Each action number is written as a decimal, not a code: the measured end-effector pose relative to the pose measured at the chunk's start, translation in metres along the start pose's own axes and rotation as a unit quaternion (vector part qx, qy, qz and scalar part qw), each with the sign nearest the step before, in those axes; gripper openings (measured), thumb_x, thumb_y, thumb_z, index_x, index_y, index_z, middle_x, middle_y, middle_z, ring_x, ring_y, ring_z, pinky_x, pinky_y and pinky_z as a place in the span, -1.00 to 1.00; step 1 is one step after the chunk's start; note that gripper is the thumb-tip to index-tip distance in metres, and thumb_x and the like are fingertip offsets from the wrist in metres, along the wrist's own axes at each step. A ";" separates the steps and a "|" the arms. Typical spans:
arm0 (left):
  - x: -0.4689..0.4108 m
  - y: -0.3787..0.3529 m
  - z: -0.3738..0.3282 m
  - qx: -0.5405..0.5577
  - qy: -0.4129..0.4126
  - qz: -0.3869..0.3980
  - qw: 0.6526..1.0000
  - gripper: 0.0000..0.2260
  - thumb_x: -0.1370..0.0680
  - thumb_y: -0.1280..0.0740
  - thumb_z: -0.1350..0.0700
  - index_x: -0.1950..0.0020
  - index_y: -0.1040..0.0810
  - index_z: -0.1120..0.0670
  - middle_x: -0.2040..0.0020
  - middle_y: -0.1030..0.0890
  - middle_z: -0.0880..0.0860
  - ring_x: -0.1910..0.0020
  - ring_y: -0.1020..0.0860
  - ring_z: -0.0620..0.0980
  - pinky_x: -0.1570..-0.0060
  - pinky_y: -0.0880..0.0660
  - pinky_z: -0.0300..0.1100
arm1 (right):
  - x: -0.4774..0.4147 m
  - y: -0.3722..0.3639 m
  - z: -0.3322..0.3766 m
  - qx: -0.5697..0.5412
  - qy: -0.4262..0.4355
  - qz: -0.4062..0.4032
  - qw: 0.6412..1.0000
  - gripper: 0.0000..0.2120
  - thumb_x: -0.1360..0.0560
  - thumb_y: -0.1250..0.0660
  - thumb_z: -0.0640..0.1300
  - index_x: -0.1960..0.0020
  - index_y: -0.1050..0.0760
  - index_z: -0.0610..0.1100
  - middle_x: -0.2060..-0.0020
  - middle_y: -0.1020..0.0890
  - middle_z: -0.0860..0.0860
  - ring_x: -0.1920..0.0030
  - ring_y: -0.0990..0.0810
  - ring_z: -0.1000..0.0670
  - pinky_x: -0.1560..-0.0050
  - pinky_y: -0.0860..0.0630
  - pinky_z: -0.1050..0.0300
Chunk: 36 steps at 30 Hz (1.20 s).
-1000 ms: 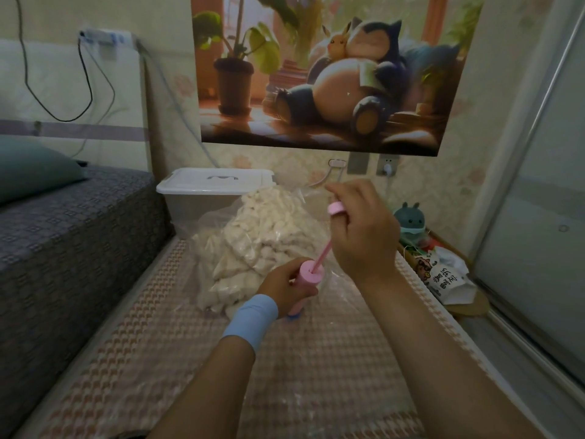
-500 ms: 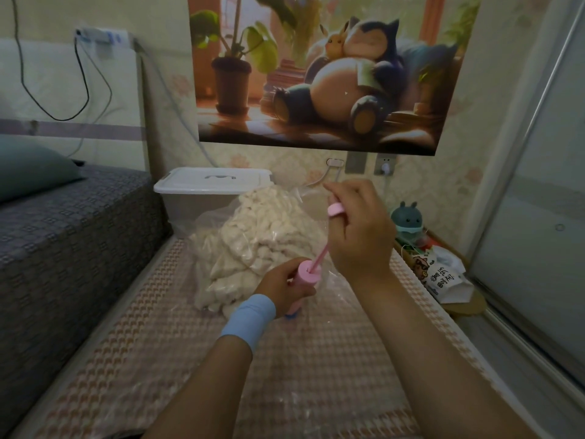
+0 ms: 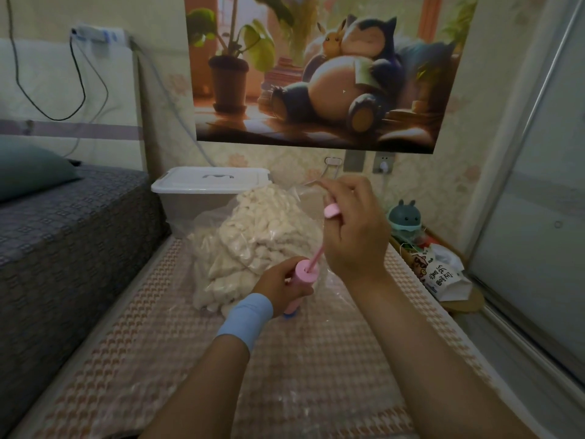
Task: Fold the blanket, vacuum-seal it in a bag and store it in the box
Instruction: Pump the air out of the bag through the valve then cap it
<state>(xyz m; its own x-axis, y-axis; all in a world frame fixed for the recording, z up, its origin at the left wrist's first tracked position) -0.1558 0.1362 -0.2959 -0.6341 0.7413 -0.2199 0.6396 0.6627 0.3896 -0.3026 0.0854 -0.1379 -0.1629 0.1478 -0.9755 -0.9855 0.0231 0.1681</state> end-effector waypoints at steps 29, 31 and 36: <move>0.000 0.002 0.000 -0.001 -0.005 0.000 1.000 -0.55 -0.34 -0.53 0.16 -0.17 -0.57 -0.16 -0.06 -0.64 -0.12 -0.07 -0.57 -0.08 -0.18 -0.51 -0.10 | 0.001 -0.004 -0.001 0.001 0.008 0.003 1.000 -0.70 -0.55 -0.20 -0.24 -0.20 -0.60 -0.15 -0.01 -0.59 -0.05 0.10 -0.52 0.02 0.28 -0.39 0.19; 0.002 -0.001 -0.003 0.006 -0.002 -0.004 1.000 -0.57 -0.35 -0.52 0.14 -0.14 -0.57 -0.19 -0.05 -0.64 -0.12 -0.06 -0.57 -0.08 -0.15 -0.52 -0.10 | 0.028 -0.022 -0.009 0.016 -0.024 0.105 0.994 -0.67 -0.52 -0.15 -0.19 -0.19 -0.59 -0.11 0.00 -0.57 -0.01 0.10 -0.53 -0.01 0.30 -0.42 0.13; 0.005 0.000 -0.005 0.043 0.013 -0.018 0.999 -0.69 -0.43 -0.44 0.18 0.04 -0.56 -0.24 0.04 -0.64 -0.09 0.00 -0.58 -0.07 -0.11 -0.54 -0.12 | 0.072 -0.060 -0.017 0.054 -0.053 0.353 0.933 -0.59 -0.47 -0.06 -0.02 -0.15 -0.58 -0.06 -0.06 -0.57 0.02 0.01 -0.58 -0.08 0.17 -0.49 0.01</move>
<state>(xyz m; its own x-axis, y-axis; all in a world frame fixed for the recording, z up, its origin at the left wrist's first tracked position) -0.1613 0.1398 -0.2927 -0.6683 0.7139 -0.2092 0.6497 0.6970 0.3034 -0.2566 0.0776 -0.2209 -0.7576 0.2614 -0.5981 -0.6234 -0.0183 0.7817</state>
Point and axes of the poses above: each hand's wrist, its own x-axis away from the middle knuckle, its own y-axis out of the back of the hand, z = x × y, the point moved 5 cm from there along -x, towards the middle knuckle
